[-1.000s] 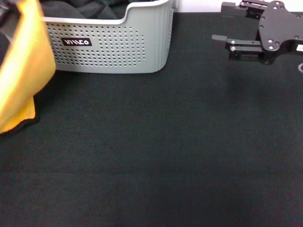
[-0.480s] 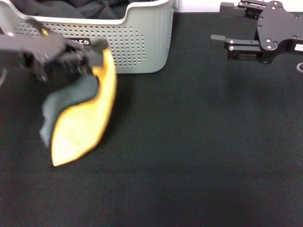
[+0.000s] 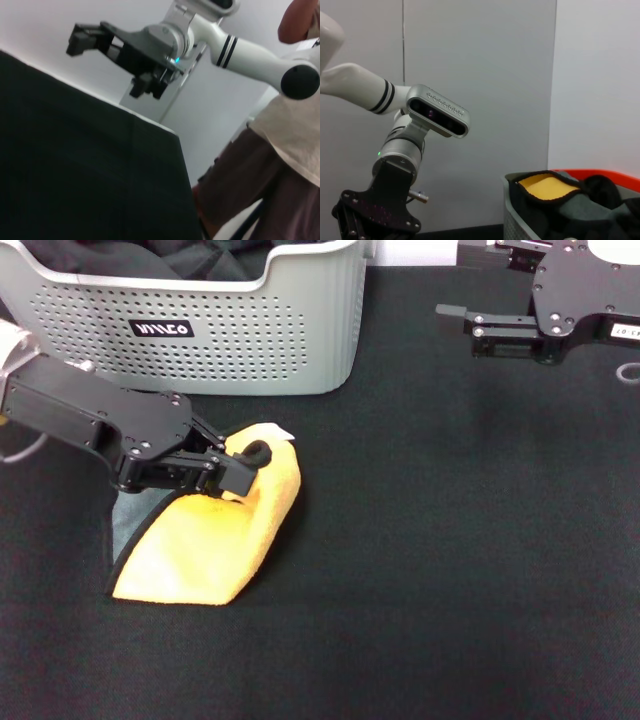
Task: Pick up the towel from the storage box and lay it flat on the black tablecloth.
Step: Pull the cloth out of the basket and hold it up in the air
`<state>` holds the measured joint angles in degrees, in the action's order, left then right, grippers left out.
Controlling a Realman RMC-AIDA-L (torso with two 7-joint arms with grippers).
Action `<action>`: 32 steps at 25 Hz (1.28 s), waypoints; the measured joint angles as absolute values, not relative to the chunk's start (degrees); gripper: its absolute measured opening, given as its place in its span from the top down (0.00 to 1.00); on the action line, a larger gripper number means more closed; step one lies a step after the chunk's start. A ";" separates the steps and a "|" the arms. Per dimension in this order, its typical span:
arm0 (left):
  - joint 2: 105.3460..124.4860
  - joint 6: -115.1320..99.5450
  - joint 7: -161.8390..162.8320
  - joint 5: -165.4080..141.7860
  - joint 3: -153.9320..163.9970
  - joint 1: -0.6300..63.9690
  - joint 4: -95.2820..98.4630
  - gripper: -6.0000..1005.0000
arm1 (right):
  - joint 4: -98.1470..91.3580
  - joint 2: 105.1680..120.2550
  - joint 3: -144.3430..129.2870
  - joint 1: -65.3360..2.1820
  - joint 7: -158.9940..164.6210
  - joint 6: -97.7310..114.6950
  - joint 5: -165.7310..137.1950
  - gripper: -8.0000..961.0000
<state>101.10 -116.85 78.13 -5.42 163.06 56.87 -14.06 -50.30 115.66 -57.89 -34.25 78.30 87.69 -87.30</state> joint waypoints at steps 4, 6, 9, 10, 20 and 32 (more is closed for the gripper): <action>100.99 -116.77 81.14 -8.08 163.07 59.83 -15.20 0.98 | -49.55 115.57 -57.93 -34.32 77.90 87.18 -87.36 0.20; 101.10 -116.74 82.13 -10.39 163.08 61.10 -15.20 0.98 | -49.01 115.55 -57.93 -34.39 77.41 86.63 -87.37 0.20; 103.14 -116.55 82.49 -12.38 163.04 62.70 -18.34 0.98 | -48.36 115.61 -57.95 -34.74 76.91 85.74 -87.37 0.20; 104.28 -116.51 82.31 -11.44 163.03 62.88 -20.68 0.98 | -48.20 115.64 -58.09 -34.92 76.81 85.55 -87.37 0.20; 108.31 -116.80 85.17 17.75 163.03 60.81 -37.89 0.98 | -48.18 115.31 -58.62 -35.26 76.26 85.20 -87.37 0.20; 105.63 -117.18 88.92 50.96 163.12 51.80 -29.70 0.98 | -47.89 115.34 -58.62 -35.70 75.43 84.62 -87.36 0.20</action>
